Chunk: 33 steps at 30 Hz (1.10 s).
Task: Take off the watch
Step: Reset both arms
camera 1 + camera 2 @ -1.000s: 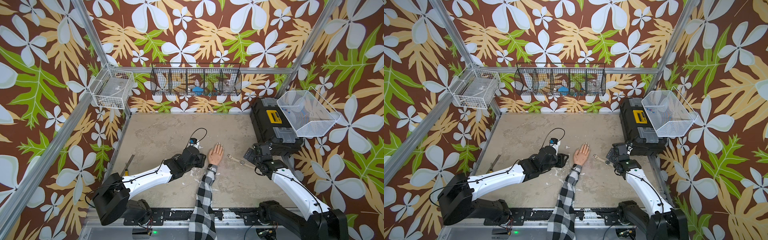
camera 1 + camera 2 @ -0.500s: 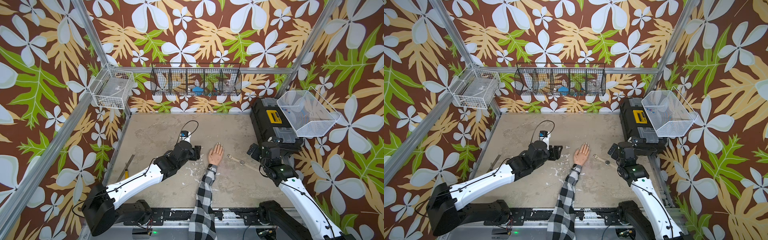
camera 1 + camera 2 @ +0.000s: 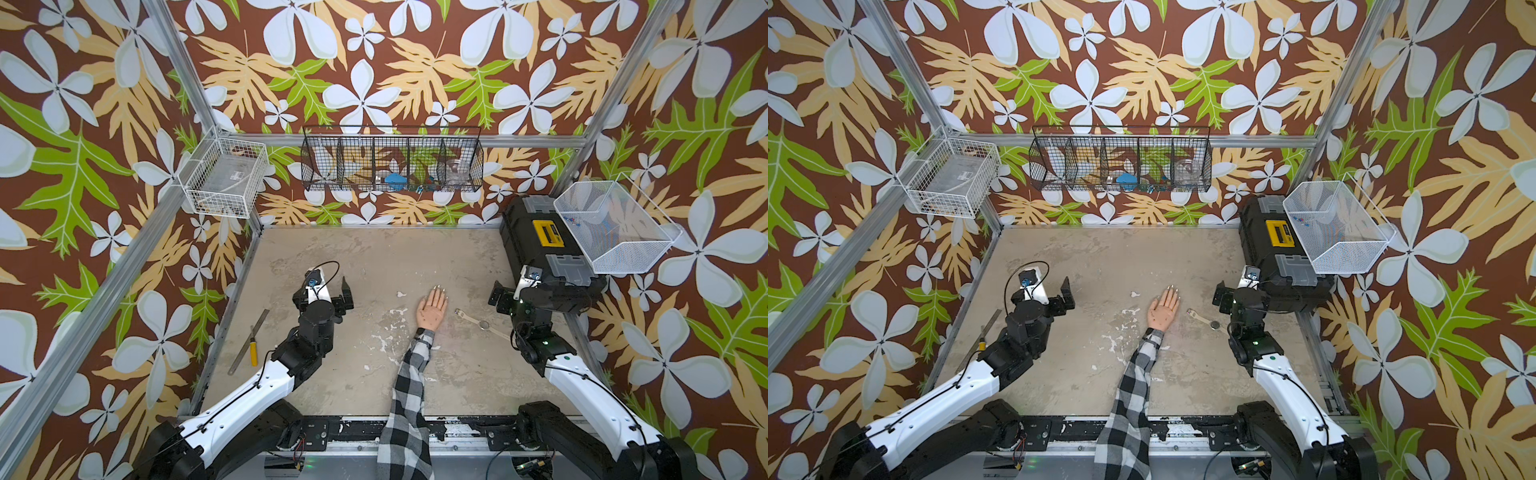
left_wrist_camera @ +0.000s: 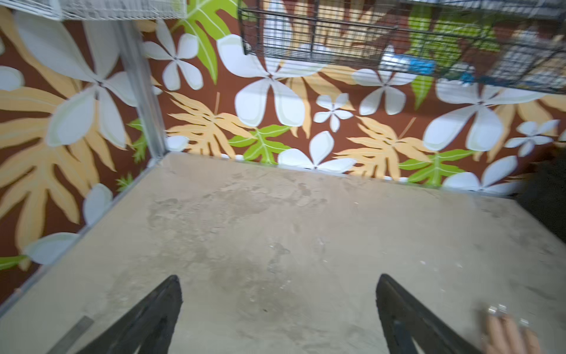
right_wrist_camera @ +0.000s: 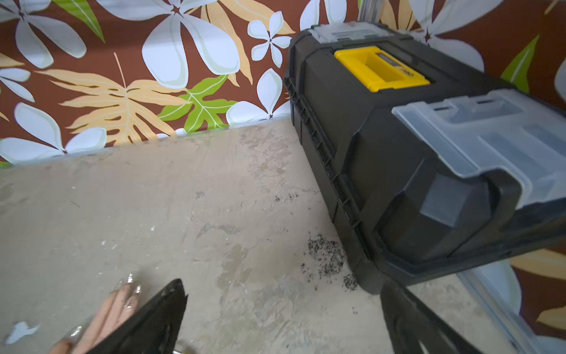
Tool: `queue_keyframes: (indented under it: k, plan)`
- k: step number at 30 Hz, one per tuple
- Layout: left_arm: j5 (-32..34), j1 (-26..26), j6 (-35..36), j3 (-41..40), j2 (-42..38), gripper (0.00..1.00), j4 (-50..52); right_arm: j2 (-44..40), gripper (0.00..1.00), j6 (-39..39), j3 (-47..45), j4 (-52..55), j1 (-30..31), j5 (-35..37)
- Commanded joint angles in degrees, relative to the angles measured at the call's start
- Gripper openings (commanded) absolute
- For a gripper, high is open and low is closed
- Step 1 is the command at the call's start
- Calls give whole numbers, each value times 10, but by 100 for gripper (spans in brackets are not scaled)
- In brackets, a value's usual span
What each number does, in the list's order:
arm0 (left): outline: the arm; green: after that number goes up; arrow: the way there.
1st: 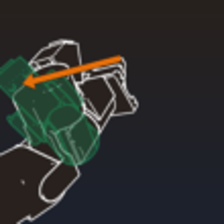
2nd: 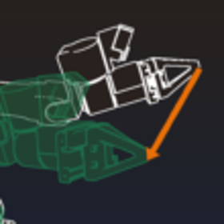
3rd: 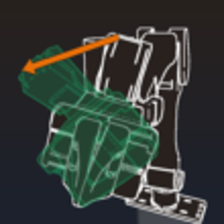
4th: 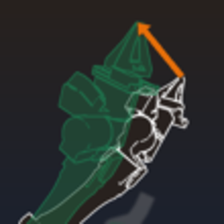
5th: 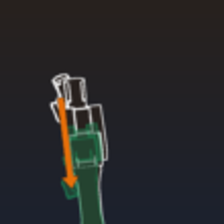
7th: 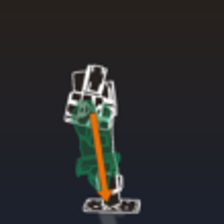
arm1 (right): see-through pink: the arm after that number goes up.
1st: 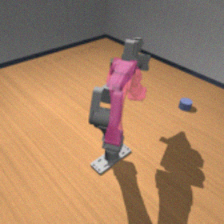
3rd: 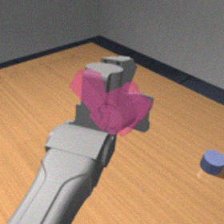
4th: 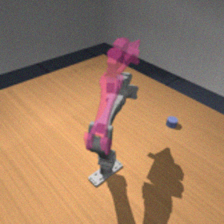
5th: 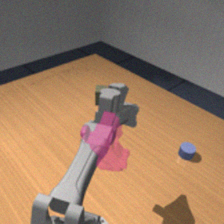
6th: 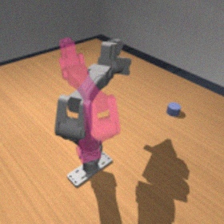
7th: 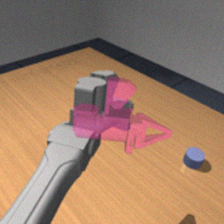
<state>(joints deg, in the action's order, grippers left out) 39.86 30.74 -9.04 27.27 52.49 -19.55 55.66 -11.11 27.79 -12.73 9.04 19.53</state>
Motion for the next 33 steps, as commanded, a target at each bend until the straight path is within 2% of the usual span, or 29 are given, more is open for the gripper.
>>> queue_keyframes:
  k: [1,3,5,9,12,15,17,20,23,25,33]
  plan:
    - [-7,-63,76,-38,-11,100,-118,22,100,102,-34,-132,-13,26]
    - [-56,-113,70,-68,-16,100,-148,40,100,63,-58,-163,-43,2]
    - [-67,-145,65,-92,-5,100,-168,63,100,45,-90,-215,-52,-18]
    - [-75,-173,77,-165,36,100,-282,136,100,37,-132,-357,-52,-46]
    - [-94,-185,89,-199,103,100,-385,202,100,74,-153,-471,-49,-72]
    - [-164,-197,94,-203,184,100,-463,232,100,116,-156,-503,-46,-129]
    - [-180,-198,97,-195,216,100,-490,268,100,129,-154,-534,-46,-154]
    - [-183,-201,99,-190,274,100,-536,290,100,107,-158,-558,-69,-176]
    - [-214,-227,74,-198,282,100,-539,293,100,107,-157,-560,-71,-176]
    - [-213,-229,76,-192,310,100,-566,294,100,106,-155,-559,-72,-177]
    - [-226,-242,64,-185,308,100,-544,289,100,105,-163,-569,-72,-176]
